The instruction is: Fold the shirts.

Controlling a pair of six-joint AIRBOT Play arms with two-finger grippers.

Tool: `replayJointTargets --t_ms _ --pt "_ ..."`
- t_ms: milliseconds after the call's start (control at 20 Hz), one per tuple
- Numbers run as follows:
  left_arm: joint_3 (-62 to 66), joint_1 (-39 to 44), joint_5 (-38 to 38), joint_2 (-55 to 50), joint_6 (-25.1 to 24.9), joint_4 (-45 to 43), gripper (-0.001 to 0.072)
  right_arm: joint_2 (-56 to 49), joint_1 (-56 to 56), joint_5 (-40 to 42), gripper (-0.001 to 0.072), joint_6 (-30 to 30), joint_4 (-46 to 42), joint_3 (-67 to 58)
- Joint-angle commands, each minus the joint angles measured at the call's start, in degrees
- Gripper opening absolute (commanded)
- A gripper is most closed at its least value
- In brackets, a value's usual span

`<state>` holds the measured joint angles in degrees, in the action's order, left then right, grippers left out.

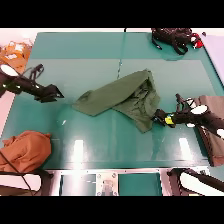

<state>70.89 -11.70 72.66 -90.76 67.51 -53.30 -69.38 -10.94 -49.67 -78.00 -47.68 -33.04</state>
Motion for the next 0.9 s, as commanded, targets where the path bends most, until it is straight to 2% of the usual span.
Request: replayJointTargets --t_ms 0,200,350,400,450,500,550,650,750,850 --pt "-3.5 2.7 -1.1 -4.9 -5.6 7.9 0.059 -0.1 -2.2 -1.9 0.0021 0.3 -0.4 -1.6" --pt "-3.8 10.2 1.5 -7.6 -10.0 8.1 0.0589 -0.1 -2.5 -1.8 0.0021 0.3 -0.4 -1.9" --pt "-3.8 13.2 -1.8 -7.6 -10.4 4.8 0.0587 -0.1 -2.5 -1.8 0.0021 0.3 -0.4 -1.9" --pt "-3.8 13.4 -2.3 -7.6 -10.4 4.9 0.0433 -0.1 -2.5 -1.9 0.0021 0.3 -0.4 -1.9" --pt "-3.8 13.4 -2.3 -7.6 -10.6 4.6 0.0228 -0.1 -2.5 -2.0 0.0021 0.3 -0.4 -1.9" --pt "-3.8 13.4 -2.0 -7.6 -10.6 4.0 0.0074 -0.1 -2.5 -2.1 0.0021 0.5 -0.4 -1.9" --pt "-3.6 13.4 -1.3 -7.6 -10.6 3.3 0.0022 -0.1 -2.5 -2.4 0.0021 0.6 -0.4 -2.2" --pt "-1.4 13.4 2.4 -7.4 -10.3 1.4 0.0021 0.3 -2.9 -5.2 0.002 0.7 -0.5 -4.5" --pt "4.2 13.3 9.6 -6.9 -8.7 0.9 0.0021 2.0 -4.2 -11.7 0.002 0.7 -0.5 -10.7" --pt "11.8 13.2 12.9 -3.4 -6.2 1.1 0.0021 5.5 -6.1 -18.1 0.002 0.6 -0.5 -19.1"
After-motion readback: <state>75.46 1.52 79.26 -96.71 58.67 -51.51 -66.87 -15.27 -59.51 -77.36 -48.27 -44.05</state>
